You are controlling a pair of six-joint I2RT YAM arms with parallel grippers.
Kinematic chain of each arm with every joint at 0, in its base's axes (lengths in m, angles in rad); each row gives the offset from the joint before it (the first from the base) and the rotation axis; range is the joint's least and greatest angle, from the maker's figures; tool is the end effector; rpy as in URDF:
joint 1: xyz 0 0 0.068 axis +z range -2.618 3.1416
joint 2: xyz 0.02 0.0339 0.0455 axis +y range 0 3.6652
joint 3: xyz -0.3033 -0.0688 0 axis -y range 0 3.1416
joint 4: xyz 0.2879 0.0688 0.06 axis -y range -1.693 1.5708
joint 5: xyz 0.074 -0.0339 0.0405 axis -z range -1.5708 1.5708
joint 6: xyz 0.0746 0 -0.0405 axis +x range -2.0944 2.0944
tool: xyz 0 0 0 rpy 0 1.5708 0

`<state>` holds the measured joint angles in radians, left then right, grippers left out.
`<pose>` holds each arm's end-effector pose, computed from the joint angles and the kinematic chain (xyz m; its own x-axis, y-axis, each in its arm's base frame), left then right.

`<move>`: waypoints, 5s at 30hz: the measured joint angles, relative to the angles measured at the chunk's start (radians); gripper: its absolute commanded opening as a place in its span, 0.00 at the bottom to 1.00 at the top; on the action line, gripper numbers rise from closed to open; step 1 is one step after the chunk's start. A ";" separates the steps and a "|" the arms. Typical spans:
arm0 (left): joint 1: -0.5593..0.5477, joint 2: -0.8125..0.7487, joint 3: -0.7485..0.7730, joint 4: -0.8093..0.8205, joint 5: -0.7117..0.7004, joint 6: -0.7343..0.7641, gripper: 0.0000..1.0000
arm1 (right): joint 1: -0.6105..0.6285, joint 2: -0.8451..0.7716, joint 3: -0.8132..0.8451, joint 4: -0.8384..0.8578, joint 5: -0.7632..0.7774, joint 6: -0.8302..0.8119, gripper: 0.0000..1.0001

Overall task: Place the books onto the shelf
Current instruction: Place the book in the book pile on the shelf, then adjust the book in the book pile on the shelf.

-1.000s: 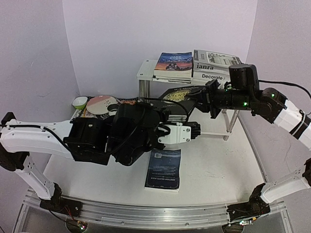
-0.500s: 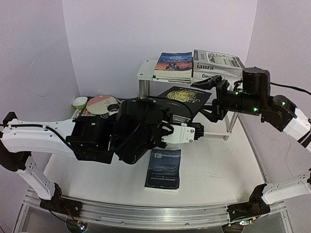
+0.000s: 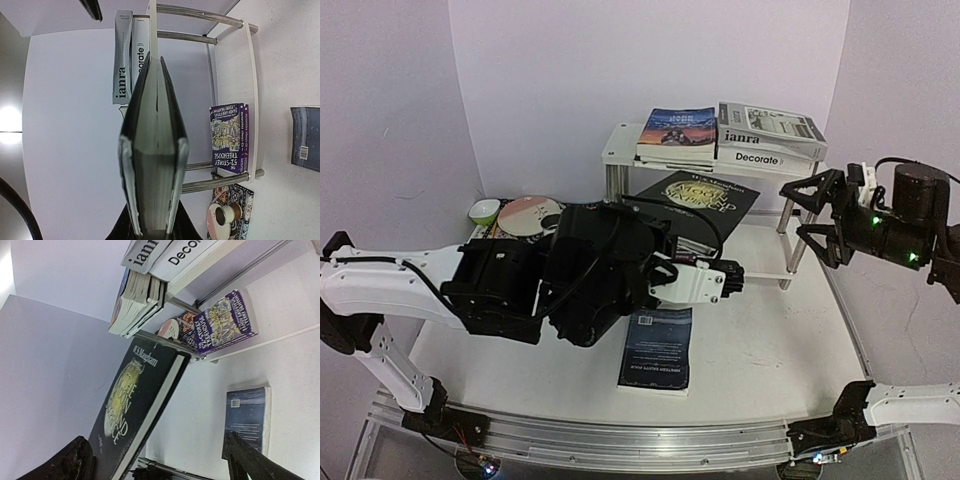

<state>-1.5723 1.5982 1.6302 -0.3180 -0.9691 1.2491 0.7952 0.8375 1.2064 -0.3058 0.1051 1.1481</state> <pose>0.0609 -0.4257 0.4531 0.5383 0.8387 -0.0827 0.1789 -0.0179 0.9837 0.1539 0.1457 0.5080 -0.5626 0.7216 -0.4034 -0.3015 0.2752 0.9129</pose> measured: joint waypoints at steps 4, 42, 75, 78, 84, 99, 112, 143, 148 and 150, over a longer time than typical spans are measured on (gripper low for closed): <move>-0.001 -0.011 0.000 -0.010 -0.026 0.009 0.00 | 0.000 -0.034 -0.025 -0.060 0.053 -0.051 0.93; 0.355 0.075 0.243 -0.028 0.172 0.090 0.00 | 0.000 0.020 -0.174 -0.169 0.144 -0.143 0.95; 0.485 0.541 0.764 -0.022 0.170 0.138 0.00 | -0.001 0.064 -0.161 -0.176 0.138 -0.239 0.98; 0.485 0.568 0.800 -0.016 0.147 0.138 0.00 | -0.001 0.071 -0.143 -0.180 0.131 -0.249 0.98; 0.485 0.596 0.819 -0.007 0.127 0.137 0.34 | -0.009 0.095 -0.120 -0.193 0.109 -0.275 0.98; 0.480 0.527 0.713 0.126 0.100 0.109 1.00 | -0.050 0.156 -0.081 -0.212 0.056 -0.310 0.98; 0.472 0.386 0.486 0.135 0.162 -0.018 1.00 | -0.055 0.177 -0.081 -0.212 0.036 -0.296 0.98; 0.715 -0.288 0.039 -0.174 0.923 -1.044 1.00 | -0.062 0.196 -0.081 -0.190 -0.017 -0.277 0.98; 0.869 -0.282 0.007 -0.208 1.156 -1.139 0.97 | -0.062 0.204 -0.080 -0.188 -0.045 -0.279 0.98; 0.908 -0.274 -0.007 -0.206 1.240 -1.155 0.91 | -0.062 0.216 -0.076 -0.189 -0.061 -0.280 0.98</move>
<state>-0.6643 1.3247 1.6234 -0.5240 0.2710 0.0940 0.7334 1.0534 1.1305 -0.4946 0.0437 0.8680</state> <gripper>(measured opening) 0.979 0.980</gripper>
